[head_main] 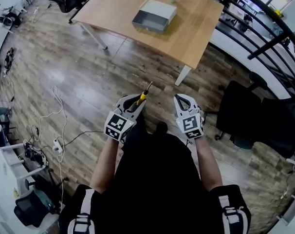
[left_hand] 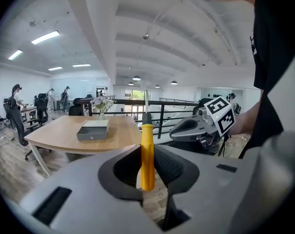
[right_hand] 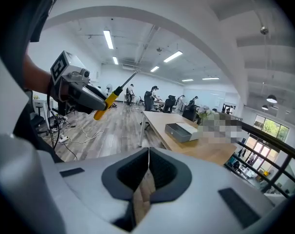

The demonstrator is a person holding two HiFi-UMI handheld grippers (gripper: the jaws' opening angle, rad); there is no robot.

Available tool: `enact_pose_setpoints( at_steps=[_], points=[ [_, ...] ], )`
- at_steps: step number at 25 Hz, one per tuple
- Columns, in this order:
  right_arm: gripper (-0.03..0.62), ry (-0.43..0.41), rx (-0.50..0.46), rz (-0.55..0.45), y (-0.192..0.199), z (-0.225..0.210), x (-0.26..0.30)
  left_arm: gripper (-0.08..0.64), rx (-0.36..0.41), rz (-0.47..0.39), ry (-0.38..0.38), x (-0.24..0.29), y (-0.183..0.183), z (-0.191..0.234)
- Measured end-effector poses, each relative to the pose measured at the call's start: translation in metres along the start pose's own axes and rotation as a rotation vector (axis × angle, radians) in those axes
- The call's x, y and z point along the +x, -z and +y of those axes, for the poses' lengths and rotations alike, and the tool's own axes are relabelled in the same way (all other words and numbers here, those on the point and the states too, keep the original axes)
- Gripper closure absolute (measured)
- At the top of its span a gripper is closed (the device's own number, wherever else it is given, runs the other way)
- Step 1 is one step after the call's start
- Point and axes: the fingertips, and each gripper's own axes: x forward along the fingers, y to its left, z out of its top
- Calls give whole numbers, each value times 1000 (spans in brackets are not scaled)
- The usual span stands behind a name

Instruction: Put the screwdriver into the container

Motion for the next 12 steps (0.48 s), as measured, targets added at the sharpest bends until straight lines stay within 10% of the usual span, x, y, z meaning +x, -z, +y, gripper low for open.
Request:
enact_pose_setpoints(
  at_steps=[12],
  points=[
    [566, 1, -9, 32, -19, 5, 35, 468, -23, -2, 11, -3, 3, 46]
  ],
)
